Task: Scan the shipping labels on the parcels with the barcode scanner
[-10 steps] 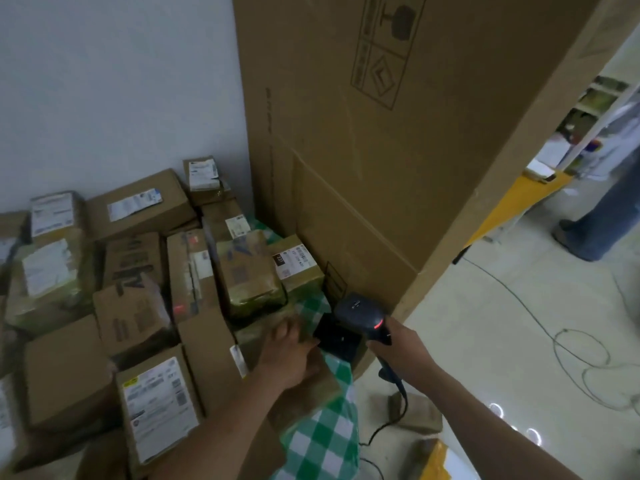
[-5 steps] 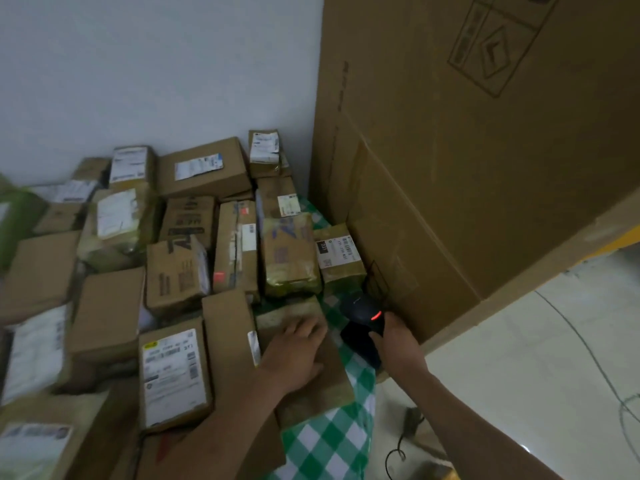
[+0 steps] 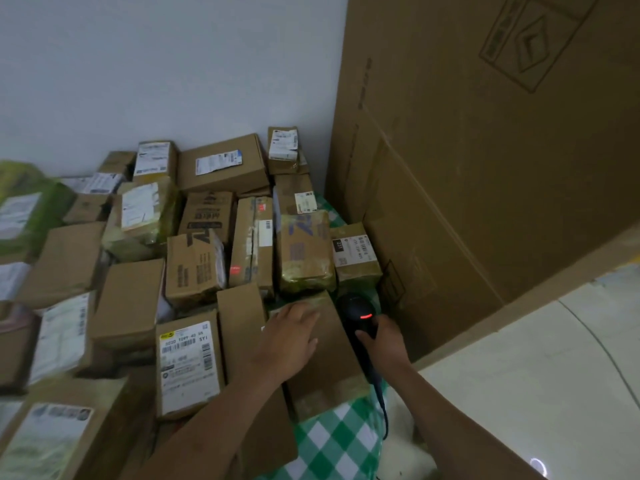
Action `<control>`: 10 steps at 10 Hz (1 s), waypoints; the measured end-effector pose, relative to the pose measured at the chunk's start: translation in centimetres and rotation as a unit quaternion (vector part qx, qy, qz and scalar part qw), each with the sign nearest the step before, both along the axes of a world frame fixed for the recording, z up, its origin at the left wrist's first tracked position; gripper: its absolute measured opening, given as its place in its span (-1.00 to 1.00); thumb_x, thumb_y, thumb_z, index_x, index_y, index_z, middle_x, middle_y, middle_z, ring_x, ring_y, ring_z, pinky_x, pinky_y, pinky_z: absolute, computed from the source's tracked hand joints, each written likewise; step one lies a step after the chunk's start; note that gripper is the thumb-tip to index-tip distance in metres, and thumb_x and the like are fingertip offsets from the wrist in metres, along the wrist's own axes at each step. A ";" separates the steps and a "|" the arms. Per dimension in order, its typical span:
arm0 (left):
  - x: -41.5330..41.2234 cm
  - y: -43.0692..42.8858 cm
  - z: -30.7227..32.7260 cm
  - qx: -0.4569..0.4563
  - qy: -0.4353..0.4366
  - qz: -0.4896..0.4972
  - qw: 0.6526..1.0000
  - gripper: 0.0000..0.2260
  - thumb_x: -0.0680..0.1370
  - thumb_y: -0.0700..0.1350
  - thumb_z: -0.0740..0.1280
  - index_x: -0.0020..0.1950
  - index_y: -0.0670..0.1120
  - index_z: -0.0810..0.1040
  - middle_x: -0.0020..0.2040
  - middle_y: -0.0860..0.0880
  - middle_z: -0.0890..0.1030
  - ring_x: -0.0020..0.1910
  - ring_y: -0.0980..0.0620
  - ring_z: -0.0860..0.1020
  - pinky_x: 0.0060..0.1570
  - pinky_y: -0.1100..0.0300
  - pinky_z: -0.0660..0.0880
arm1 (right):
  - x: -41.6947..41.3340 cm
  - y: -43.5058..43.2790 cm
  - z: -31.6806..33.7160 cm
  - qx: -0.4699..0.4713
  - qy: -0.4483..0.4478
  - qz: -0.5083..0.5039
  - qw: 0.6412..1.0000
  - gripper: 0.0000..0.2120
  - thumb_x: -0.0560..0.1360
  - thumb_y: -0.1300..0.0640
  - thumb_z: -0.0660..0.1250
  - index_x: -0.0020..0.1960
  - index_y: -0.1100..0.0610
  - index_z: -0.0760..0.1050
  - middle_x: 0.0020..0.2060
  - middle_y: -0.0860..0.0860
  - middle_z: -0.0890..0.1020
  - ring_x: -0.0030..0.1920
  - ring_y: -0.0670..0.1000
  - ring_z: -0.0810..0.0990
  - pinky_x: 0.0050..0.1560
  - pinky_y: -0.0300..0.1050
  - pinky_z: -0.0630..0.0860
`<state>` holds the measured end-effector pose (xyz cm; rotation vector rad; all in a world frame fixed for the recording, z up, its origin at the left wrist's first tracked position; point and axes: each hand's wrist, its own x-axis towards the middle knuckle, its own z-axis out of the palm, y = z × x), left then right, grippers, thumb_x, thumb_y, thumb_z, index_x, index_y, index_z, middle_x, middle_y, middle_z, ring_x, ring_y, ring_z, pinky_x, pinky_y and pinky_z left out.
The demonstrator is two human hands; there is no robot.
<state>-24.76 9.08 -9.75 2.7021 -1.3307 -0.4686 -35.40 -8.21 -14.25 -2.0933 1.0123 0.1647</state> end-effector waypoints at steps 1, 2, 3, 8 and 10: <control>0.3 0.2 0.1 0.014 -0.006 -0.001 1.000 -0.53 0.65 0.03 0.17 0.56 -0.01 0.24 0.56 -0.01 0.19 0.53 -0.05 0.15 0.46 0.06 0.20 | 0.2 -0.1 -0.2 -0.032 0.003 0.023 0.999 -0.62 0.55 0.04 0.36 0.26 0.21 0.39 0.22 0.16 0.45 0.11 0.11 0.51 -0.04 -0.18 0.32; 0.2 0.4 0.3 0.026 -0.008 -0.002 1.000 -0.53 0.66 0.02 0.17 0.57 -0.02 0.24 0.56 -0.01 0.17 0.52 -0.06 0.15 0.47 0.06 0.17 | 0.0 0.0 -0.1 -0.088 0.048 0.049 0.994 -0.54 0.55 -0.14 0.31 0.30 0.13 0.36 0.23 0.12 0.42 0.11 0.11 0.53 -0.08 -0.11 0.39; 0.1 0.7 0.4 0.035 -0.013 -0.009 0.999 -0.53 0.66 0.01 0.17 0.56 -0.02 0.24 0.57 -0.02 0.17 0.52 -0.06 0.15 0.48 0.05 0.17 | 0.0 0.2 -0.1 -0.093 0.081 0.051 0.991 -0.47 0.54 -0.23 0.26 0.35 0.09 0.32 0.23 0.12 0.45 0.13 0.13 0.54 -0.04 -0.05 0.46; -2.0 3.4 4.2 0.027 -0.061 0.047 0.997 -0.54 0.65 -0.01 0.19 0.54 -0.03 0.27 0.51 -0.04 0.27 0.49 -0.06 0.20 0.44 0.08 0.19 | -1.7 0.1 3.2 -0.021 0.042 0.085 0.995 -0.27 0.50 -0.13 0.38 0.48 0.22 0.18 0.34 0.21 0.40 0.29 0.19 0.46 0.24 0.04 0.46; -4.9 6.2 7.3 0.037 -0.053 0.127 0.990 -0.54 0.63 -0.02 0.20 0.53 -0.05 0.28 0.49 -0.11 0.29 0.46 -0.13 0.24 0.39 -0.01 0.29 | -4.1 1.0 8.7 -0.083 0.036 0.138 0.986 -0.38 0.56 -0.11 0.30 0.45 0.22 0.21 0.32 0.22 0.36 0.26 0.21 0.46 0.21 0.02 0.44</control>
